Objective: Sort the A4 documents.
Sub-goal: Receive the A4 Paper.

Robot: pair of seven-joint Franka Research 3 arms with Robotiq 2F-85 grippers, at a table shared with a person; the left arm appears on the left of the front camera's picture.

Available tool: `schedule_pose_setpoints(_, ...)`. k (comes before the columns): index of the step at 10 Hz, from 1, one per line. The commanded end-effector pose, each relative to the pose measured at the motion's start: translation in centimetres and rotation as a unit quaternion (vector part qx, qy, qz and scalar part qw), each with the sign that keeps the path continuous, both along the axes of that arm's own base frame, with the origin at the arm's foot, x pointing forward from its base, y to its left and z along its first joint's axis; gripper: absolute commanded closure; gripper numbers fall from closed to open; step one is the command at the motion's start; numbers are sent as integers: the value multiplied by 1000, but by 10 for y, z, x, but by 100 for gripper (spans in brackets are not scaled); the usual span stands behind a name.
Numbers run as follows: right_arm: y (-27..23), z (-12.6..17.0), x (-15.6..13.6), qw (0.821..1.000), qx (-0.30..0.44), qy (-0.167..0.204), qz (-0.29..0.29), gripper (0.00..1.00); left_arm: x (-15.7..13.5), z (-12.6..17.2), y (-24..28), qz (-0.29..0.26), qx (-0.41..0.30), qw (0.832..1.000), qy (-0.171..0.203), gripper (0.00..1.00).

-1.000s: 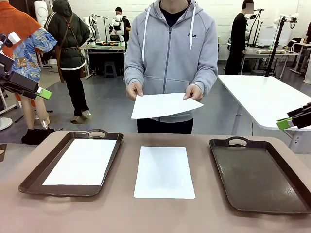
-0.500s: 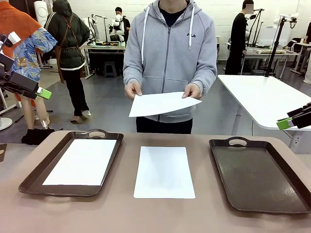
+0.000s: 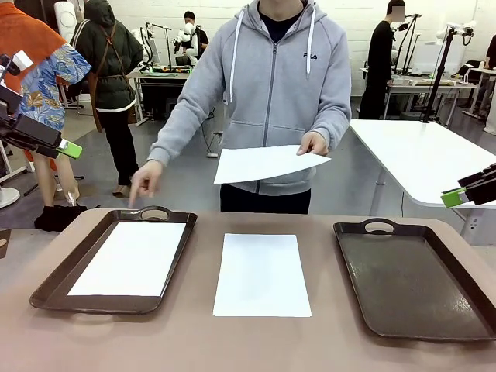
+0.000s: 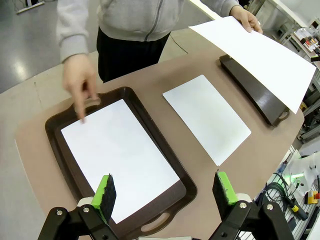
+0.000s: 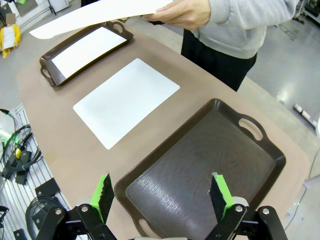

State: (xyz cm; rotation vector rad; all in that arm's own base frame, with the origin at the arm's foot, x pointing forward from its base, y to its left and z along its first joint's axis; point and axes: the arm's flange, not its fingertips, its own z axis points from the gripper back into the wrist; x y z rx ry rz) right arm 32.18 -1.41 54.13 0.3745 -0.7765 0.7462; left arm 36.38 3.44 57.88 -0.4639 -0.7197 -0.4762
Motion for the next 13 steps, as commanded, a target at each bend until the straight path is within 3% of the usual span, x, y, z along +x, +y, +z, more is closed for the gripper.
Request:
schedule_pose_setpoints(1, 0, -2, 2, 1000, 6, 2, 3, 0, 0, 0, -1, 0, 2, 1000, -2, 0)
schedule_pose_setpoints(13, 0, -2, 2, 1000, 6, 2, 3, 0, 0, 0, -1, 0, 2, 1000, -2, 0)
